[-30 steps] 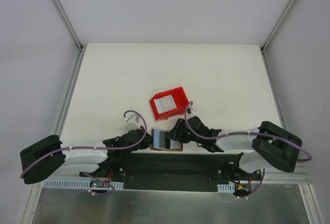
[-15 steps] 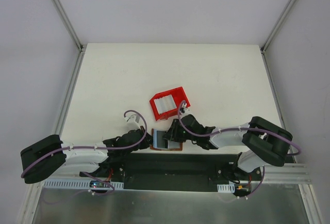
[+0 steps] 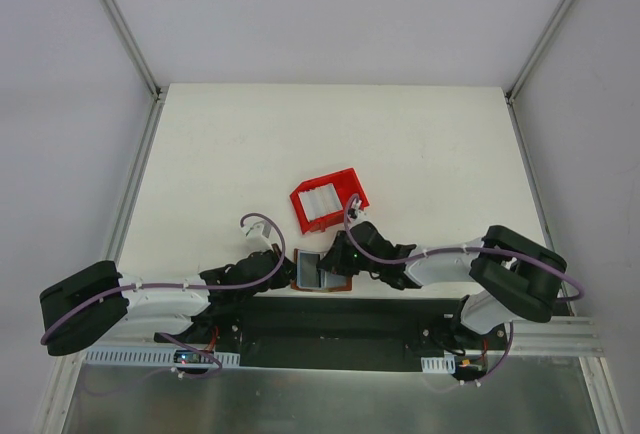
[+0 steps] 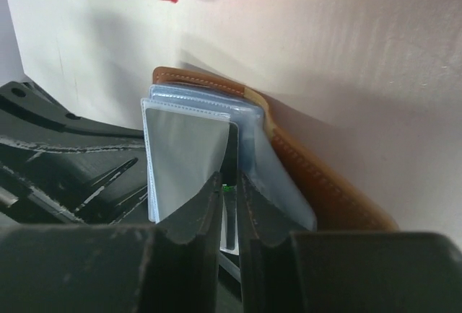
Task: Put the credit cards into the card holder
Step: Insert the credit card into the card holder.
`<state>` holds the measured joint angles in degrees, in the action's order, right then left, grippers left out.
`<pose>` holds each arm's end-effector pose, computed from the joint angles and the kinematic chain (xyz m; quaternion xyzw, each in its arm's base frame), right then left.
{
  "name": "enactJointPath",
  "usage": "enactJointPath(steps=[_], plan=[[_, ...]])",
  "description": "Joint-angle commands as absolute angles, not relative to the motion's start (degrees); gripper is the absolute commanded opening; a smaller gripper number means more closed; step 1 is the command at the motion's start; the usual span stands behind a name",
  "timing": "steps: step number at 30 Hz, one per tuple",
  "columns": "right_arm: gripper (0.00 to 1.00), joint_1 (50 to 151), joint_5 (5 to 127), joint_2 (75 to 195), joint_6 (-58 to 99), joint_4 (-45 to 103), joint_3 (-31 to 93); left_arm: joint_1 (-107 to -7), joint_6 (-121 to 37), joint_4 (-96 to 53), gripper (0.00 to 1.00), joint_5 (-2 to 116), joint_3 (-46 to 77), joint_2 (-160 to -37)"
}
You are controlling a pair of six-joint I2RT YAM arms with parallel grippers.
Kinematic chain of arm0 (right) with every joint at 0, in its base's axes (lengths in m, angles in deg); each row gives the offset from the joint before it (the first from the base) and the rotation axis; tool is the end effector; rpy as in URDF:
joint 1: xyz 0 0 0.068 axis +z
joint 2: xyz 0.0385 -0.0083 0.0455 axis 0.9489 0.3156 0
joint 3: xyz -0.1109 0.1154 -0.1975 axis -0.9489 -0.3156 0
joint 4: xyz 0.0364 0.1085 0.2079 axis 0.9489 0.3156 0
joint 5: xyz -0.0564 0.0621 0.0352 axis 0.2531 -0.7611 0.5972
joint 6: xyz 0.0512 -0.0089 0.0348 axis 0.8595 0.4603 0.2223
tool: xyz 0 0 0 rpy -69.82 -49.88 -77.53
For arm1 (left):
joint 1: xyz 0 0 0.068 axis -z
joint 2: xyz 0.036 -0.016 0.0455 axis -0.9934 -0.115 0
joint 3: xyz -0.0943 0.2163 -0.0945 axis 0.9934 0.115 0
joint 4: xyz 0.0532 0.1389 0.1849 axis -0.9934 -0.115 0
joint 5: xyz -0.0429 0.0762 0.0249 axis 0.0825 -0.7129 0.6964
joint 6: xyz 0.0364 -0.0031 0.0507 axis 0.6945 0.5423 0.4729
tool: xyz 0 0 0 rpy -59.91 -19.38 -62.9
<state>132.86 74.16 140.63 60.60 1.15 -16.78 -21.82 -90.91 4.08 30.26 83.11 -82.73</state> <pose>0.1320 0.2402 0.1367 -0.1096 0.8672 0.3917 0.2871 0.0973 -0.1479 0.1232 -0.0777 0.8448 -0.3816 0.3669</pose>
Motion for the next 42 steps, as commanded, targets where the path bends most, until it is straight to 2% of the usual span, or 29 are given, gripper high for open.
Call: enactJointPath(steps=[1,3,7,11,14,20,28,32,36,41,42], plan=[[0.16,134.80,67.67,140.13,63.54,-1.56,-13.58,-21.35,-89.42,-2.68,0.00,28.83,83.51,-84.51],[0.21,134.80,66.80,139.96,64.07,-0.59,-13.50,-21.35,-89.42,-2.85,0.00,28.74,83.60,-84.33],[0.23,134.88,66.88,138.99,64.51,0.46,-13.93,-21.35,-89.51,-3.47,0.00,28.39,83.69,-83.63],[0.30,134.53,68.81,137.85,62.67,1.69,-14.20,-21.35,-89.33,-3.82,0.00,28.30,83.51,-83.54],[0.35,134.27,73.37,134.08,57.58,8.96,-13.24,-21.35,-89.16,-4.43,0.00,28.13,83.43,-82.75],[0.37,134.79,79.89,127.22,49.14,19.80,-9.72,-21.35,-88.10,-7.51,0.00,27.78,82.20,-78.80],[0.41,137.17,77.51,132.39,45.62,21.99,-3.40,-21.35,-86.17,-10.76,0.00,27.87,78.77,-74.58],[0.51,137.70,79.27,133.01,45.00,21.13,-3.30,-21.35,-86.25,-10.41,0.00,26.90,77.19,-75.62],[0.51,137.61,83.05,133.45,46.93,27.70,-3.21,-21.35,-86.43,-9.80,0.00,27.51,77.10,-75.81],[0.50,137.26,83.23,131.78,49.74,27.97,-7.08,-21.26,-86.34,-9.80,0.00,28.39,78.50,-75.37],[0.50,137.17,82.71,132.13,49.83,27.97,-7.43,-21.35,-86.34,-9.71,0.03,28.57,78.94,-75.02]])
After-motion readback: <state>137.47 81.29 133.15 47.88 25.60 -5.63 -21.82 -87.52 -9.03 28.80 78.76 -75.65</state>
